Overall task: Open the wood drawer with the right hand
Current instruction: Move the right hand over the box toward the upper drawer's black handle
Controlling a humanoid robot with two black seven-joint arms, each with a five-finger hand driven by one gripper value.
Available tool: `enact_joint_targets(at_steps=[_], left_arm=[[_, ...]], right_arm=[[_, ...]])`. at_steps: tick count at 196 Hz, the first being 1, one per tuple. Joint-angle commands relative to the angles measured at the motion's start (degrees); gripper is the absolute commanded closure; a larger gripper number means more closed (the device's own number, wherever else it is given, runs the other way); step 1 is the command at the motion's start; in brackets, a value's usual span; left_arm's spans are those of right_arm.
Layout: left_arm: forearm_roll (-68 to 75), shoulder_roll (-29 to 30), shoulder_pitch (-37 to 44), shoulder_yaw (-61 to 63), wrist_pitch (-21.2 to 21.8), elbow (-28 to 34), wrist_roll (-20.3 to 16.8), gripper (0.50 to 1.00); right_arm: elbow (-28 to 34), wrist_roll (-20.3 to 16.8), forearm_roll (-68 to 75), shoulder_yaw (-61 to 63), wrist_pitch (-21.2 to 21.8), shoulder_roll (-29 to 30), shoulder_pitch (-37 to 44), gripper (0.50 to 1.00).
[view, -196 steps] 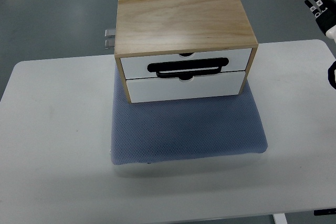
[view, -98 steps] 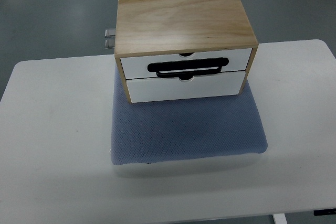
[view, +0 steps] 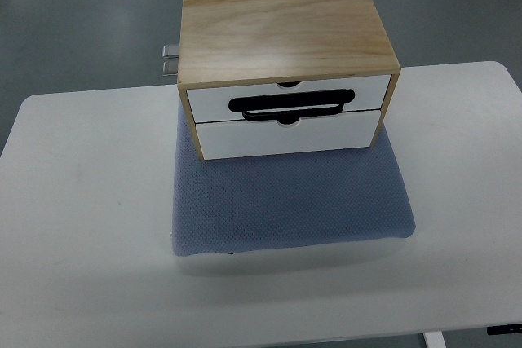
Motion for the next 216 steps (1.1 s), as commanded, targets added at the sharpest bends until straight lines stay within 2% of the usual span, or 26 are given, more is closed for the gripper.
enact_joint_targets(at_steps=[1,22,30,69,92,93,110,111,115,146,216], left_arm=[[0.0,0.0,0.0,0.0,0.0,0.1,0.0,0.5],[0.0,0.0,0.0,0.0,0.1,0.1,0.0,0.5],[0.0,0.0,0.0,0.0,0.0,0.0,0.0,0.5],[0.0,0.0,0.0,0.0,0.0,0.0,0.0,0.5],[0.0,0.0,0.0,0.0,0.1,0.1,0.1,0.5],[0.0,0.0,0.0,0.0,0.1,0.0,0.1,0.5],[0.0,0.0,0.0,0.0,0.1,0.0,0.0,0.5],[0.0,0.0,0.0,0.0,0.0,0.0,0.1,0.5],[0.0,0.0,0.0,0.0,0.0,0.1,0.0,0.5],[0.0,0.0,0.0,0.0,0.0,0.1,0.0,0.5],[0.0,0.0,0.0,0.0,0.1,0.0,0.0,0.5]], right_arm=[[2.1,-0.1,-4.9,-1.9,0.7,3.7,4.5,0.556],[3.3,-0.2,-6.7,-3.4,0.7,5.5,5.9,0.556],[4.9,-0.7,-9.2,-4.8,0.7,8.1,6.6,0.556],[7.7,-2.0,-9.8,-9.1,0.7,10.8,6.8,0.556],[9.8,-1.9,-9.5,-10.3,0.7,10.9,7.8,0.556],[12.2,-1.9,-9.3,-11.2,0.7,10.9,8.3,0.556],[13.7,-1.9,-9.2,-11.7,0.7,10.8,8.7,0.556],[15.6,-1.9,-9.2,-11.8,0.7,10.8,9.0,0.556],[16.2,-2.0,-9.1,-11.8,0.7,10.8,9.2,0.556],[19.3,-2.0,-9.0,-11.7,0.7,10.5,9.6,0.556],[19.7,-3.2,-9.0,-11.3,0.7,12.4,3.4,0.556]])
